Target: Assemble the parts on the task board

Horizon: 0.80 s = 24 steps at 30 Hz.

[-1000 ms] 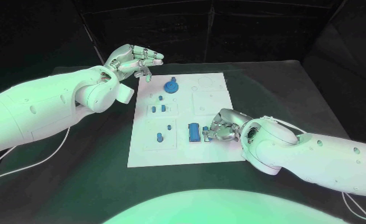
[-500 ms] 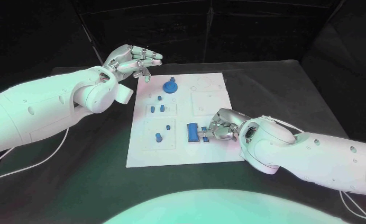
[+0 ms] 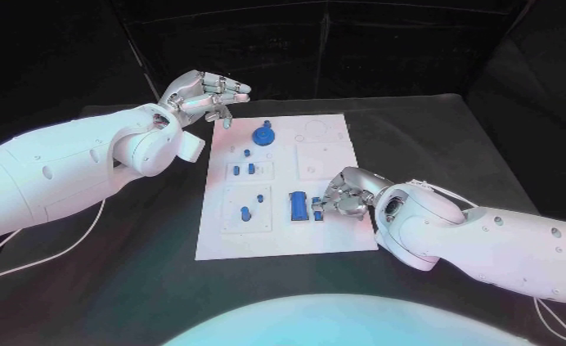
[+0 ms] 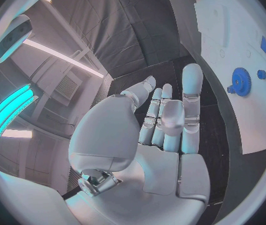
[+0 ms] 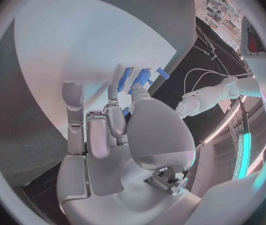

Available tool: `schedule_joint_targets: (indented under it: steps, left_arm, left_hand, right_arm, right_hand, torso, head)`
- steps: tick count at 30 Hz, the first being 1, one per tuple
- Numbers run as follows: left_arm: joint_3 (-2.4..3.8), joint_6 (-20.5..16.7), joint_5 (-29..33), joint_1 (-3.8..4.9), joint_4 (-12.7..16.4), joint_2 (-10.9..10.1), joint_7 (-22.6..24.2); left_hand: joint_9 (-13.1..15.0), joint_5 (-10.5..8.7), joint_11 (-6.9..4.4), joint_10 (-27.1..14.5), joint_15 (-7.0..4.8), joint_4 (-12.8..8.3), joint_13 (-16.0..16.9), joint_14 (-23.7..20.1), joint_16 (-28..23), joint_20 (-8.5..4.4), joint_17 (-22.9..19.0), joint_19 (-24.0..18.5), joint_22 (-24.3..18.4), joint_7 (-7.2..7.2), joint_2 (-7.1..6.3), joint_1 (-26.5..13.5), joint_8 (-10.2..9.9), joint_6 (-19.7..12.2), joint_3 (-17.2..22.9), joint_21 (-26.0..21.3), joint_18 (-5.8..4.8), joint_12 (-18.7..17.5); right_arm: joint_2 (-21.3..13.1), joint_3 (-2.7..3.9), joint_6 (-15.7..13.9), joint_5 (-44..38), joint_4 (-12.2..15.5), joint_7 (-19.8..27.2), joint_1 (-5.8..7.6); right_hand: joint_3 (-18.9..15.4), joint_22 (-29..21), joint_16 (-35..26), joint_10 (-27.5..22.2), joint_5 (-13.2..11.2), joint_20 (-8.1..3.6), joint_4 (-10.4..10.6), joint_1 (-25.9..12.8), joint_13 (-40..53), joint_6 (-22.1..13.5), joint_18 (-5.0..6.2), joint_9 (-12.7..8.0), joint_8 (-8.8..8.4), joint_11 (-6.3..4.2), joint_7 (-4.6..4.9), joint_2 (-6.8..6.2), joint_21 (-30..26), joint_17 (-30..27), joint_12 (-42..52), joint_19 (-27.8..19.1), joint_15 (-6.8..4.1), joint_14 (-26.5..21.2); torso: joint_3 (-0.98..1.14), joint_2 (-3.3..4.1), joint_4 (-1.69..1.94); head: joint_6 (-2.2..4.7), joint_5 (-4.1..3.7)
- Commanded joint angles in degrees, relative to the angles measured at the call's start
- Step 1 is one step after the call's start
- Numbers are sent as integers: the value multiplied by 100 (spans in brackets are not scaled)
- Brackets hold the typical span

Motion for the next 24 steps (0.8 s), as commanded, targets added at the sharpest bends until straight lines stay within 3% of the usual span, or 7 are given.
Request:
schedule_joint_targets:
  steps: [1, 7, 10, 14, 17, 20, 24]
  left_arm:
    - [3, 24, 25, 8, 5, -3, 29]
    - [3, -77, 513, 8, -1, 6, 33]
    - [2, -176, 991, 8, -45, 40, 74]
    - [-7, -278, 1516, 6, -150, 102, 162]
    - [-13, -306, 1742, 2, -310, 186, 239]
    - [-18, -233, 1965, -20, -637, 339, 326]
    - [-20, -69, 2093, -62, -991, 509, 418]
  left_hand:
    - [1, -10, 1, -25, -3, 26, 7, -36, 30, 21, -5, 6, -8, 13, 4, -29, 19, -41, 15, -20, 119, 16]
    - [2, -10, 4, -51, 7, 12, 15, -141, -65, 29, -189, -123, -257, 13, -6, -13, 45, -57, 16, -278, 161, 62]
    - [2, -12, 10, -85, 26, 1, 22, -520, -451, 44, -943, -277, -287, 18, -10, 0, 85, -79, 19, -367, 160, 125]
    - [1, -15, 24, -138, 51, 4, 24, -1167, -1081, 74, -2017, -567, -369, 18, -14, -9, 141, -113, 1, -559, 161, 203]
    - [-4, -11, 34, -194, 82, 38, -11, -1550, -1468, 108, -2280, -923, -504, -1, -22, -51, 177, -148, -51, -831, 163, 215]
    - [-14, -34, 21, -109, 121, 81, -176, -1916, -2658, 161, -2921, -1448, -802, -43, 22, -56, 202, -171, -20, -1337, 160, 57]
    - [-21, -18, 94, 118, 274, 151, -291, -2097, -4084, 346, -3569, -1905, -1253, -96, 33, -85, 130, -110, 90, -1984, 114, -348]
  right_arm:
    - [-83, 5, -464, 1009, -30, 1086, 48]
    - [-151, 8, -613, 3778, -434, 2828, 414]
    - [-82, 9, -574, 4778, -829, 3518, 628]
    - [146, 11, -296, 5666, -1552, 4204, 843]
    - [390, 14, -4, 5985, -2142, 4581, 920]
    - [863, 25, 492, 6154, -3050, 5022, 969]
    - [1319, 85, 824, 6230, -3761, 5359, 987]
  right_hand:
    - [-38, -611, -301, -252, 162, 69, -99, 245, -156, -275, 174, -63, -133, 91, 110, -13, -400, -100, -464, -312, 91, 204]
    - [56, -1251, -1833, -1377, 380, 195, -499, 967, -1638, -604, 242, -130, -214, 224, 272, 188, -1127, -1996, -2466, -637, 203, -359]
    - [68, -1536, -3146, -1757, 360, 264, -635, 1136, -2421, -693, 234, -158, -207, 264, 309, 234, -1583, -3325, -3358, -690, 256, -693]
    - [69, -1787, -4047, -1944, 301, 303, -758, 1249, -2776, -674, 230, -209, -193, 305, 359, 271, -1997, -4028, -3642, -772, 326, -900]
    - [114, -2010, -4584, -2388, 217, 421, -822, 1361, -3137, -708, 182, -310, -288, 424, 434, 317, -2427, -4223, -4039, -1141, 447, -1366]
    - [311, -2370, -5551, -2535, 127, 632, -844, 1565, -4135, -618, 121, -528, -530, 570, 514, 425, -3117, -4686, -4865, -1725, 684, -2146]
    - [680, -2713, -6737, -1912, 156, 848, -768, 1630, -5727, -276, 235, -902, -997, 657, 551, 295, -3682, -5529, -5929, -1741, 835, -2000]
  torso:
    - [-5, -9, 13]
    - [-27, -30, 73]
    - [-44, -74, 82]
    - [-91, -154, 104]
    - [-125, -226, 133]
    - [-151, -330, 159]
    - [-127, -354, 199]
  head:
    - [47, -44]
    - [180, -80]
    - [264, -100]
    - [382, -160]
    - [484, -191]
    - [646, -211]
    - [807, -197]
